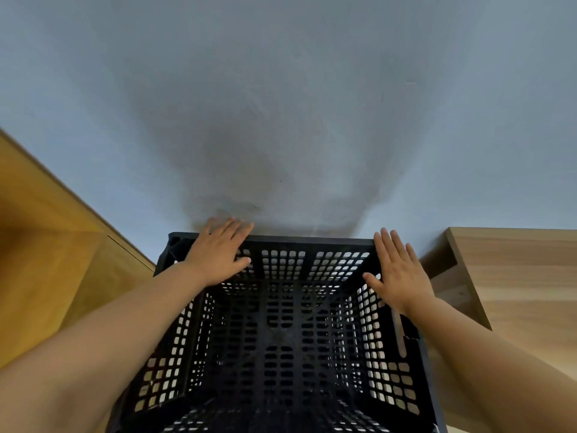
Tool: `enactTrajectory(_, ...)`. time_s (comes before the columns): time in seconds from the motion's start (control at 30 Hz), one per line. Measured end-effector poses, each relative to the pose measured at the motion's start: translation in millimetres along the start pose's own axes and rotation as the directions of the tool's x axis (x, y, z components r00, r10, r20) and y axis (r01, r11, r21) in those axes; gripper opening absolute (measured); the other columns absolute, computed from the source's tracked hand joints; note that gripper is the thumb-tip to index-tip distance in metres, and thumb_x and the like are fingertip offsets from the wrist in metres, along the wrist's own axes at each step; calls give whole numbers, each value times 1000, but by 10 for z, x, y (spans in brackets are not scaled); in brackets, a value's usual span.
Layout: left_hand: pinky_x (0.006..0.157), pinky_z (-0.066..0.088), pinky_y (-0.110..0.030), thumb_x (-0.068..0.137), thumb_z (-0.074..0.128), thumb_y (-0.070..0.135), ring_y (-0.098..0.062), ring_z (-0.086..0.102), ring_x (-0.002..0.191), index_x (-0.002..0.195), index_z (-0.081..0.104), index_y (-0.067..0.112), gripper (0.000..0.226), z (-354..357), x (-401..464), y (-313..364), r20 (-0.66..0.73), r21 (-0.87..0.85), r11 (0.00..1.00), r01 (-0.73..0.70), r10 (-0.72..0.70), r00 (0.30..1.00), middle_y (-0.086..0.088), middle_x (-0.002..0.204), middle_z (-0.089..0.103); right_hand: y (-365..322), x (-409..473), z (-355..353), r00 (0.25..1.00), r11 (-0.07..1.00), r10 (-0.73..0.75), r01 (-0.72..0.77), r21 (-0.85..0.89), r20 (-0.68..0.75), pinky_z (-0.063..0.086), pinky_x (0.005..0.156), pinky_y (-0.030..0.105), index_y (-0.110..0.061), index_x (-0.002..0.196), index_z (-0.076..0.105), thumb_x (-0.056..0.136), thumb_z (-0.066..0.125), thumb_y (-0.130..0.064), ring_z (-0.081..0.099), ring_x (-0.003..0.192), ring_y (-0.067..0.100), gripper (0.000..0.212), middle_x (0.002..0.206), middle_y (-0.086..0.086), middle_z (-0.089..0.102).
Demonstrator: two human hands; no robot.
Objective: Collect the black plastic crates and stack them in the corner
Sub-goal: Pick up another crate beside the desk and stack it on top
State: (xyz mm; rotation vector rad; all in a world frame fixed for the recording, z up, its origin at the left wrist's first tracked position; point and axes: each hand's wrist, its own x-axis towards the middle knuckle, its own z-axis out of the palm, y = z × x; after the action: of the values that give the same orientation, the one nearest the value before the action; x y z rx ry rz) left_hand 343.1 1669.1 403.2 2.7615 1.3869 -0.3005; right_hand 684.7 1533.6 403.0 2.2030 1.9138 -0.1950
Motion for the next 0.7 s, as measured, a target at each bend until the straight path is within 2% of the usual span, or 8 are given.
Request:
enactTrajectory(0.07,109,-23,-39,90,30,58,-20,-1,148,152,0,21,78,38,-187,-348,-3,7,997,73,-73,997,-7,161,7,-58,-31,-60,999,999,31,-30,-18,28,-8,118,41,-16,138,-28,94,25,-56,-29,138,20,80,154,5,-26)
enactTrajectory(0.1,109,-23,-40,89,30,58,-21,-2,148,151,-1,19,80,57,-270,-481,9,8,995,101,-102,995,-8,161,6,-94,-51,-87,998,998,51,-50,-24,35,-8,118,41,-16,138,-29,94,25,-56,-28,138,19,79,154,5,-25)
enactTrajectory(0.17,115,-12,-45,89,34,57,-22,-4,148,151,-5,17,84,96,-378,-618,40,22,993,113,-114,993,-8,161,2,-176,-117,-118,994,995,98,-97,-20,38,-7,118,41,-17,137,-28,95,24,-54,-25,140,18,77,156,6,-22)
enactTrajectory(0.23,117,-3,-46,86,35,57,-23,-1,148,151,-3,15,87,142,-405,-665,7,-15,996,91,-91,996,-9,160,4,-282,-228,-113,985,986,166,-166,-2,43,-7,119,41,-16,141,-24,95,24,-54,-22,142,19,76,156,6,-21)
enactTrajectory(0.4,117,8,-44,87,46,53,-25,9,147,152,7,15,85,195,-397,-734,-44,-143,988,51,-58,997,-9,159,13,-590,-625,5,945,945,326,-326,5,28,-8,118,39,-13,149,-11,95,24,-53,-19,144,20,75,157,9,-19)
enactTrajectory(0.53,116,13,-44,87,45,53,-25,13,146,151,13,15,81,254,-385,-777,-91,-144,989,29,-43,995,-9,158,18,-823,-1001,164,910,909,414,-414,42,17,-9,116,40,-13,151,-3,95,31,-50,-16,145,23,75,158,12,-15)
enactTrajectory(0.6,116,11,-45,88,44,54,-25,13,146,151,13,14,81,258,-398,-775,-108,-149,989,18,-34,994,-10,158,18,-906,-1190,226,897,896,442,-443,45,19,-8,117,42,-14,151,-1,93,36,-50,-15,145,23,78,158,12,-14)
enactTrajectory(0.7,116,1,-46,88,44,56,-27,9,146,151,13,15,82,219,-437,-744,-157,-127,992,-4,-16,988,-12,158,15,-1029,-1469,266,874,871,486,-484,88,4,-10,116,42,-17,152,-2,92,38,-51,-12,146,23,79,159,11,-11)
